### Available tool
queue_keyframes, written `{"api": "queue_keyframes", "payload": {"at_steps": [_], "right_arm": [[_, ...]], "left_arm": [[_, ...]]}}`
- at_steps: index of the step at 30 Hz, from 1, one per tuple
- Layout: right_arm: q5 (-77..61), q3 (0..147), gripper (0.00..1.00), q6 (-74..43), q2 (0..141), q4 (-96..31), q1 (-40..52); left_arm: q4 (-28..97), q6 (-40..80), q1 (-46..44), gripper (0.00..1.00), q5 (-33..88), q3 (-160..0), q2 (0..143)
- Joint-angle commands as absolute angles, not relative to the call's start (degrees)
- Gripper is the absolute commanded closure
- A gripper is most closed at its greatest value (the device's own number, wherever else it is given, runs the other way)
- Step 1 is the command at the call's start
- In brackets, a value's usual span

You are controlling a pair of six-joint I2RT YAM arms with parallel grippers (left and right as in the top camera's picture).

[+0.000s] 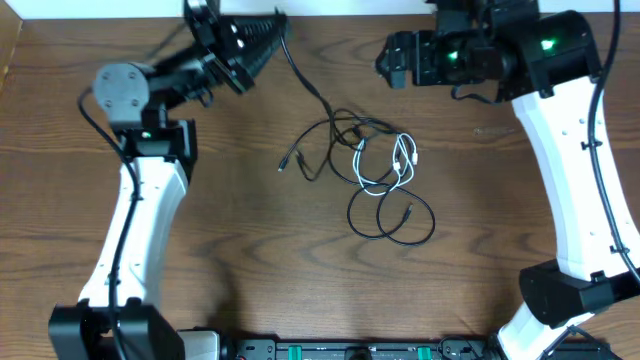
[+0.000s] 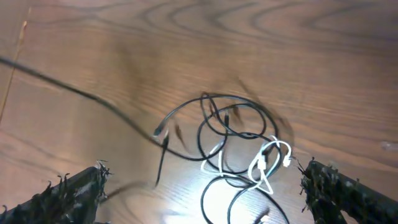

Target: Untangle cables

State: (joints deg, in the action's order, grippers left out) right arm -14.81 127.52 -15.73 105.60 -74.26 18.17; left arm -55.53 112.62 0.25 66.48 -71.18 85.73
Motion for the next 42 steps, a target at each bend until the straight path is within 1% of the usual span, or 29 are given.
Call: {"api": "queue_keyframes", "payload": {"at_steps": [1, 6, 10, 17, 20, 23, 27, 33, 37, 40, 42], "right_arm": [[-14.68, 127.59, 0.01, -15.55, 106.1, -74.61, 17.39], [-14.41, 127.52, 0.01, -15.53, 106.1, -75.46, 17.32], [-13.41, 127.37, 0.01, -15.53, 106.1, -76.16, 17.32], [-13.41, 127.37, 0.01, -15.55, 106.1, -76.55, 17.34], [-13.41, 127.37, 0.01, -15.55, 106.1, -76.55, 17.34], [-13.41, 127.37, 0.01, -15.55, 106.1, -76.66, 17.34], [-13.41, 127.37, 0.01, -15.55, 106.1, -76.86, 17.34], [-13.41, 127.33, 0.01, -15.55, 106.1, -76.97, 17.34], [-13.41, 127.33, 0.01, -15.55, 106.1, -76.9, 17.34], [-13.43, 127.26, 0.01, -15.57, 106.1, -76.53, 17.34], [-13.43, 127.26, 0.01, -15.57, 106.1, -76.47, 17.34]], "left_arm": [[-56.21, 117.75, 0.14, 0.93, 62.61, -78.02, 83.02], [-55.4, 119.61, 0.14, 0.93, 56.77, -82.72, 82.98], [-53.34, 119.61, 0.14, 0.93, 53.25, -83.2, 82.87], [-47.57, 118.3, -1.69, 0.93, 52.69, -83.18, 82.94], [-43.31, 109.89, -1.37, 0.92, 52.8, -83.18, 83.0], [-34.96, 100.51, -0.16, 0.92, 52.38, -83.18, 83.0], [-26.17, 89.12, 2.17, 0.93, 48.23, -83.18, 83.05], [-24.03, 79.15, 7.03, 0.93, 43.16, -83.44, 83.07], [-20.16, 76.62, 10.72, 0.93, 41.36, -85.69, 83.18], [-15.0, 71.53, 12.64, 0.93, 39.05, -90.56, 83.85], [-9.3, 66.61, 12.95, 0.93, 36.86, -95.31, 84.86]]}}
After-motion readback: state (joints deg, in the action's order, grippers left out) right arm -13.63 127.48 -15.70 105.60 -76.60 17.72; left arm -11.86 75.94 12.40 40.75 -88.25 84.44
